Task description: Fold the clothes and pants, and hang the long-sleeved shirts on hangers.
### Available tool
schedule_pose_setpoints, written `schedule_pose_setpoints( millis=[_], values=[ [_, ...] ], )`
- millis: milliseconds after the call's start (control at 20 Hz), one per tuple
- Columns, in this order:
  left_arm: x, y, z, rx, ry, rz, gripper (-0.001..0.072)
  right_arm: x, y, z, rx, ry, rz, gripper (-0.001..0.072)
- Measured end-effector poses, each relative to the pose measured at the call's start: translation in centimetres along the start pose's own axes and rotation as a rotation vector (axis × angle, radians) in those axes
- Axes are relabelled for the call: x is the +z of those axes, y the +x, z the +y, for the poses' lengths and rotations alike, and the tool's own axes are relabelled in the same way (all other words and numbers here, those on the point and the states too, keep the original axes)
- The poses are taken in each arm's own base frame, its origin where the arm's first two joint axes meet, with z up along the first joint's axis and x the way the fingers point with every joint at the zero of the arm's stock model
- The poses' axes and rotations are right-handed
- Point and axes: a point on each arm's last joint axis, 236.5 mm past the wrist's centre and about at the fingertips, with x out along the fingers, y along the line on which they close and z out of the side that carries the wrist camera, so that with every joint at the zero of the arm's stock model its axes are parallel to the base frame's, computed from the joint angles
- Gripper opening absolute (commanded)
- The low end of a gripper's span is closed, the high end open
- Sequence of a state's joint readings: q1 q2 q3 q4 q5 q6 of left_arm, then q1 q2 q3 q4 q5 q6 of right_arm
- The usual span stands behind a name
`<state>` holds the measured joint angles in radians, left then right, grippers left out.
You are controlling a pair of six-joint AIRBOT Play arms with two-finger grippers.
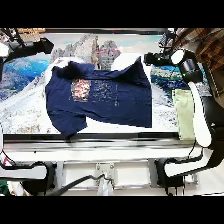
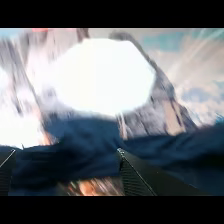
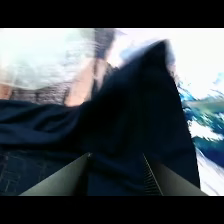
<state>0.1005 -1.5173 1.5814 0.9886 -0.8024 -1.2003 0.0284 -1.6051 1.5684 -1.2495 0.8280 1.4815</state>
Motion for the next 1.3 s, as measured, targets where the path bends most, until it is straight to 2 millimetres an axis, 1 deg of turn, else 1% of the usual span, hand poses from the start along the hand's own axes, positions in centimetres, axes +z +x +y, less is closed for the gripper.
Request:
schedule_pose_setpoints(
  millis=[50,100,200,250,300,350,450,500,550,600,650,750,850,950,1100,1300],
  values=[
    [-0.8,-0.3,0.3,-0.005,-0.033,0.039,0.0317,-0.4,-0.5,-0.6,-0.006,0.01,0.027,0.0367],
    [-1.9,-0.9,0.7,-0.009,-0.058,0.088,0.0209,-1.1,-1.2,-1.0,-0.01,0.012,0.064,0.0332],
    [-4.5,-2.5,1.6,-0.011,-0.09,0.204,0.0208,-3.2,-2.9,-1.4,-0.012,0.003,0.156,0.0331],
    [-6.2,-3.1,2.2,-0.001,-0.104,0.264,0.0208,-4.8,-3.7,-1.8,-0.021,-0.004,0.21,0.0331],
    [-8.2,-3.7,3.1,0.022,-0.119,0.325,0.0211,-6.6,-4.3,-2.3,-0.033,-0.006,0.259,0.0331],
    [-10.6,-4.4,4.2,0.056,-0.151,0.388,0.0211,-8.6,-5.0,-2.7,-0.042,0.002,0.303,0.0331],
    [-15.1,-5.9,6.2,0.114,-0.236,0.476,0.0216,-12.9,-6.4,-3.4,-0.053,0.031,0.374,0.033],
    [-17.2,-6.6,6.9,0.133,-0.285,0.497,0.0237,-14.9,-7.2,-3.4,-0.053,0.044,0.394,0.033],
    [-18.8,-7.2,7.4,0.148,-0.33,0.496,0.0282,-16.7,-8.0,-3.3,-0.049,0.058,0.399,0.0329],
    [-20.5,-7.8,7.9,0.163,-0.38,0.489,0.0295,-18.3,-8.7,-3.1,-0.044,0.07,0.403,0.0329],
    [-21.9,-8.2,8.4,0.176,-0.42,0.483,0.0294,-19.8,-9.5,-2.9,-0.04,0.08,0.399,0.0329],
    [-24.6,-8.6,9.0,0.186,-0.46,0.484,0.0295,-21.9,-10.8,-2.3,-0.026,0.096,0.386,0.0328],
    [-26.6,-8.5,9.1,0.18,-0.463,0.5,0.0294,-22.9,-11.9,-1.7,-0.012,0.104,0.36,0.0328],
    [-28.1,-8.2,9.4,0.171,-0.461,0.519,0.0295,-23.2,-12.8,-1.1,0.0,0.107,0.331,0.0328],
    [-29.7,-7.5,9.7,0.161,-0.462,0.546,0.0294,-23.2,-13.5,-0.3,0.025,0.118,0.304,0.0328],
    [-31.4,-6.1,9.6,0.127,-0.479,0.581,0.0286,-23.2,-13.8,0.5,0.055,0.137,0.291,0.0328]
  ],
)
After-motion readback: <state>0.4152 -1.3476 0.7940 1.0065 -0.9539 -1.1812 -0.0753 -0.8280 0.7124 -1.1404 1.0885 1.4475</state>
